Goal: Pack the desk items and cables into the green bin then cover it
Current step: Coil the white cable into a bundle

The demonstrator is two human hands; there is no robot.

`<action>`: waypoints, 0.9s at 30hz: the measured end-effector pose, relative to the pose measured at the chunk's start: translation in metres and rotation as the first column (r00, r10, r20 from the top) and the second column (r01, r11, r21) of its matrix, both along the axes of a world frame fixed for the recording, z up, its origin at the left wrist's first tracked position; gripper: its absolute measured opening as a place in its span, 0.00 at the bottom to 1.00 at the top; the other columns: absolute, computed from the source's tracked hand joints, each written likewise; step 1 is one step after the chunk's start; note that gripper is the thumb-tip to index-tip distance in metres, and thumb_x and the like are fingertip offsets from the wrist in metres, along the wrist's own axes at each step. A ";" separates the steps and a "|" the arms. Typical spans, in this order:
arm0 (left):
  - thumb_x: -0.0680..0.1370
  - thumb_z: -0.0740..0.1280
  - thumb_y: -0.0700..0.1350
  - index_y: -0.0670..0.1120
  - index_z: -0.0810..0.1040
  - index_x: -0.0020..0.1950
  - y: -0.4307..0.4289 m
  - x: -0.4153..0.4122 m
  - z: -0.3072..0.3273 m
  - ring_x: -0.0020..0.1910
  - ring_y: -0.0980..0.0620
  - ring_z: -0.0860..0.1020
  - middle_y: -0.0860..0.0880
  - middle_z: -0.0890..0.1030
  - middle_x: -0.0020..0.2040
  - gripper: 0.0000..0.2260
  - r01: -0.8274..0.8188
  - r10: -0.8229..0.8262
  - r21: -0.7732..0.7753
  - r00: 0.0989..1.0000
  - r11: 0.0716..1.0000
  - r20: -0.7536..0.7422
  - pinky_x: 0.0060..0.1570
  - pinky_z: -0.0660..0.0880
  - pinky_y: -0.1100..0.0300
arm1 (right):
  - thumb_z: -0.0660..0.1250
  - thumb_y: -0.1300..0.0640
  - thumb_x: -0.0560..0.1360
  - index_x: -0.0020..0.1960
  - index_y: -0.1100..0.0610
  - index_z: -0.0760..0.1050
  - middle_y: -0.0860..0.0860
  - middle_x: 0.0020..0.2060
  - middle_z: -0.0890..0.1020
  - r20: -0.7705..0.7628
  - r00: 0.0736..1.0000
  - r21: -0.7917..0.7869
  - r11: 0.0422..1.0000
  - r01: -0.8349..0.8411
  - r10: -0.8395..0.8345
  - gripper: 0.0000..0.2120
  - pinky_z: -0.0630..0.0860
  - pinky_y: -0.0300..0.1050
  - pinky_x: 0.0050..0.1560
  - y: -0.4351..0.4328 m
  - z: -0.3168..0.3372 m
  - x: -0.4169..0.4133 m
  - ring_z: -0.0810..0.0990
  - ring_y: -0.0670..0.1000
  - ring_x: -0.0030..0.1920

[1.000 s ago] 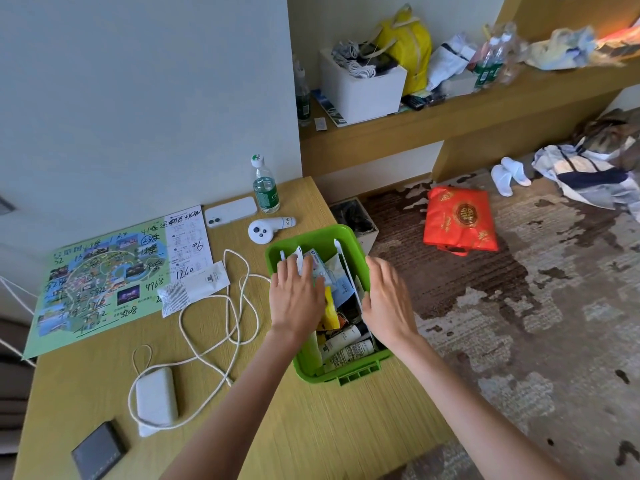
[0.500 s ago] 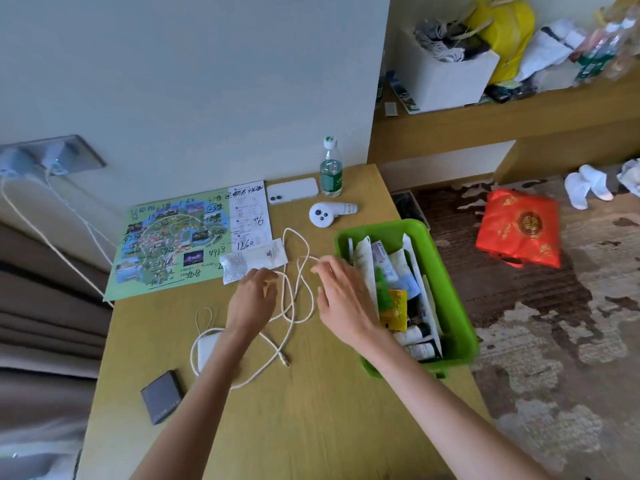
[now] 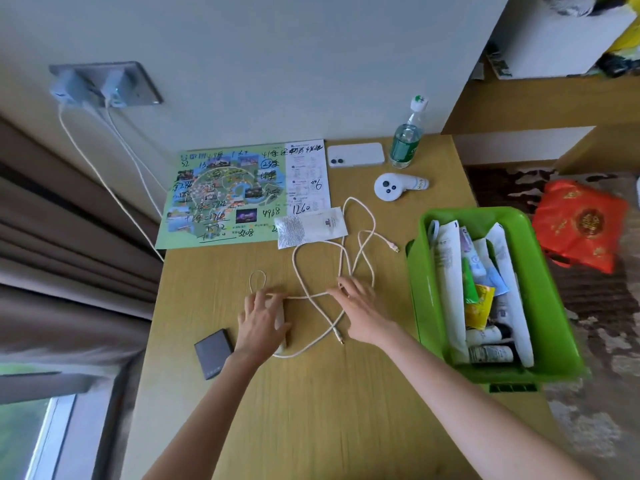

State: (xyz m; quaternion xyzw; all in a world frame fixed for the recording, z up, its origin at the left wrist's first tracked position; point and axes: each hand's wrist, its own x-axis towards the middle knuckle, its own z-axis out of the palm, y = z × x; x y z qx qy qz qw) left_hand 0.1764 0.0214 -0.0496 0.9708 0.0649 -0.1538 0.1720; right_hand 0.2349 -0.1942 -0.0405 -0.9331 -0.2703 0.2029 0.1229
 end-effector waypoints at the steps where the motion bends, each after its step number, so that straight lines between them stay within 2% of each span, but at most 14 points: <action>1: 0.75 0.70 0.52 0.52 0.67 0.71 0.002 0.001 -0.001 0.70 0.45 0.59 0.48 0.62 0.72 0.26 0.005 -0.005 -0.013 1.000 1.000 0.010 0.65 0.68 0.44 | 0.66 0.74 0.68 0.74 0.55 0.62 0.54 0.75 0.58 0.015 1.000 -0.004 1.000 0.007 -0.007 0.38 0.54 0.53 0.76 0.000 -0.002 0.000 0.55 0.56 0.76; 4: 0.75 0.70 0.53 0.52 0.68 0.71 0.008 0.011 -0.003 0.71 0.46 0.59 0.49 0.62 0.72 0.26 0.040 -0.039 -0.008 0.999 0.999 0.037 0.64 0.70 0.46 | 0.67 0.71 0.70 0.69 0.55 0.68 0.52 0.68 0.66 0.091 0.996 -0.015 1.000 0.026 -0.025 0.30 0.63 0.50 0.72 0.000 -0.006 -0.002 0.63 0.53 0.69; 9: 0.74 0.71 0.55 0.52 0.66 0.72 0.013 0.032 0.000 0.71 0.46 0.59 0.49 0.62 0.72 0.29 0.048 -0.048 0.001 0.998 0.999 0.048 0.64 0.70 0.46 | 0.66 0.68 0.73 0.65 0.59 0.70 0.52 0.62 0.72 0.149 0.982 0.046 0.993 0.110 -0.116 0.21 0.66 0.49 0.70 0.008 -0.008 -0.014 0.70 0.52 0.64; 11: 0.72 0.73 0.54 0.50 0.64 0.73 0.014 0.036 0.000 0.70 0.43 0.60 0.47 0.61 0.73 0.33 -0.009 0.010 -0.025 0.999 1.000 0.052 0.64 0.69 0.45 | 0.66 0.63 0.75 0.60 0.60 0.73 0.53 0.58 0.74 0.178 0.974 0.079 0.988 0.130 -0.142 0.14 0.68 0.50 0.67 0.012 -0.009 -0.021 0.72 0.52 0.60; 13: 0.72 0.73 0.55 0.46 0.62 0.73 0.015 0.038 0.000 0.68 0.41 0.62 0.44 0.61 0.72 0.35 -0.088 0.091 -0.065 0.995 0.994 0.037 0.64 0.70 0.45 | 0.66 0.55 0.77 0.58 0.60 0.75 0.52 0.56 0.76 0.176 0.973 0.047 0.989 0.140 -0.146 0.12 0.68 0.50 0.65 0.016 -0.010 -0.027 0.72 0.52 0.60; 15: 0.75 0.70 0.54 0.45 0.62 0.72 0.019 0.039 -0.001 0.66 0.40 0.65 0.43 0.63 0.70 0.31 -0.131 0.135 -0.094 0.990 0.987 0.033 0.60 0.72 0.47 | 0.65 0.50 0.78 0.59 0.59 0.76 0.52 0.59 0.75 0.157 0.975 -0.018 0.987 0.160 -0.155 0.15 0.65 0.50 0.66 0.021 -0.014 -0.032 0.71 0.53 0.62; 18: 0.77 0.68 0.51 0.46 0.67 0.69 0.023 0.044 0.000 0.61 0.43 0.67 0.43 0.69 0.64 0.23 -0.130 0.137 -0.089 0.988 0.987 0.077 0.52 0.75 0.53 | 0.65 0.52 0.78 0.57 0.58 0.77 0.51 0.59 0.76 0.134 0.962 -0.017 0.971 0.240 -0.236 0.12 0.64 0.49 0.67 0.029 -0.017 -0.034 0.71 0.52 0.63; 21: 0.77 0.68 0.48 0.45 0.73 0.65 0.026 0.050 0.002 0.59 0.44 0.69 0.44 0.73 0.60 0.18 -0.152 0.166 -0.117 0.979 0.981 0.119 0.47 0.76 0.53 | 0.65 0.54 0.77 0.52 0.57 0.79 0.51 0.55 0.78 0.113 0.951 -0.023 0.956 0.292 -0.287 0.08 0.64 0.49 0.66 0.037 -0.015 -0.033 0.73 0.52 0.60; 24: 0.79 0.67 0.45 0.44 0.78 0.56 0.027 0.056 0.006 0.53 0.44 0.76 0.45 0.78 0.54 0.08 -0.154 0.185 -0.192 0.970 0.969 0.156 0.44 0.78 0.49 | 0.67 0.55 0.75 0.45 0.56 0.79 0.49 0.44 0.80 0.111 0.937 0.035 0.943 0.330 -0.332 0.05 0.68 0.49 0.61 0.041 -0.007 -0.030 0.76 0.49 0.48; 27: 0.79 0.67 0.46 0.46 0.80 0.51 0.029 0.058 0.013 0.46 0.49 0.78 0.49 0.79 0.49 0.05 -0.075 0.117 -0.237 0.979 0.969 0.168 0.43 0.79 0.50 | 0.72 0.59 0.71 0.38 0.57 0.78 0.48 0.32 0.80 0.071 0.871 0.281 0.847 0.451 -0.487 0.05 0.73 0.46 0.53 0.042 0.007 -0.022 0.77 0.48 0.35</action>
